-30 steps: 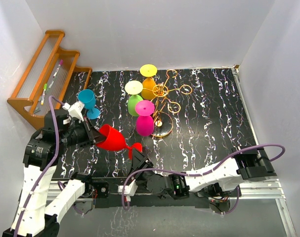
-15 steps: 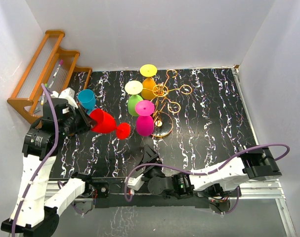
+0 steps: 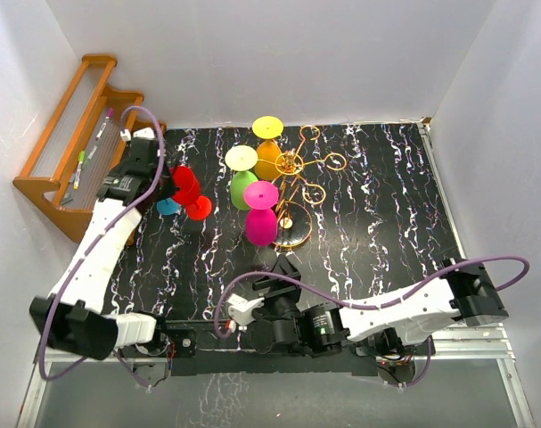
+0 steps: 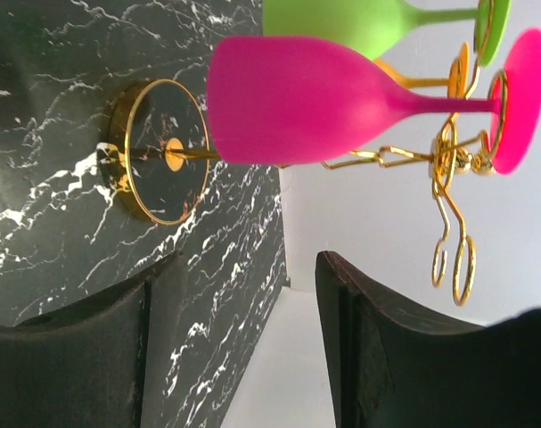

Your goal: Take the wine glass off the wine glass rack

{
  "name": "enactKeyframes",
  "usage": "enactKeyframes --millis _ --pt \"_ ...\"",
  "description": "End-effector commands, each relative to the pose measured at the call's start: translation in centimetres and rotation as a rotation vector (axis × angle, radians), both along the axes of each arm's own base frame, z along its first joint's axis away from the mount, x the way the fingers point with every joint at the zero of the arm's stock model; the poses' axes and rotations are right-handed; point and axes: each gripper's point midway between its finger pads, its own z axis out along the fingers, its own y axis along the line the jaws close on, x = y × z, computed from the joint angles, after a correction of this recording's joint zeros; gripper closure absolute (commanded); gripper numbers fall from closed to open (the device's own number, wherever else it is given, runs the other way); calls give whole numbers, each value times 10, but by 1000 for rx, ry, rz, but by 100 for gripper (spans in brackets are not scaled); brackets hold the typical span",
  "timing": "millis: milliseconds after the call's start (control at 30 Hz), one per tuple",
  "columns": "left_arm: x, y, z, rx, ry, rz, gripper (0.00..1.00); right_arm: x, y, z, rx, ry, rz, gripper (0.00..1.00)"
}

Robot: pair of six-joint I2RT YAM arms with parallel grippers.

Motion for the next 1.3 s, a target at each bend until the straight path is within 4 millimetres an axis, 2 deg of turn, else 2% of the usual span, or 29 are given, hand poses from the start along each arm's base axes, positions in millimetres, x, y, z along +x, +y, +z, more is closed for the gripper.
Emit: enactKeyframes --millis 0,167,367,667,833,967,1067,1167,1267 --pt "41 9 -4 92 -33 32 100 -110 8 11 92 30 244 39" --pt "74 12 -20 169 16 35 100 -116 -9 12 141 75 183 39" --pt "100 14 -31 222 38 35 100 -116 -23 8 134 43 140 38" --pt "111 14 -67 245 134 19 100 -116 -27 15 189 72 142 37" --pt "109 12 -76 229 157 17 92 -114 -29 17 197 76 141 38" --pt "107 11 -71 216 154 12 85 -113 -30 18 200 74 141 37" --pt "106 9 -60 204 132 8 68 -114 -29 20 212 78 141 37" --pt "104 9 -47 198 109 9 59 -114 -29 23 227 84 140 37" --pt "100 10 -31 189 85 11 56 -115 -27 27 241 92 140 37"
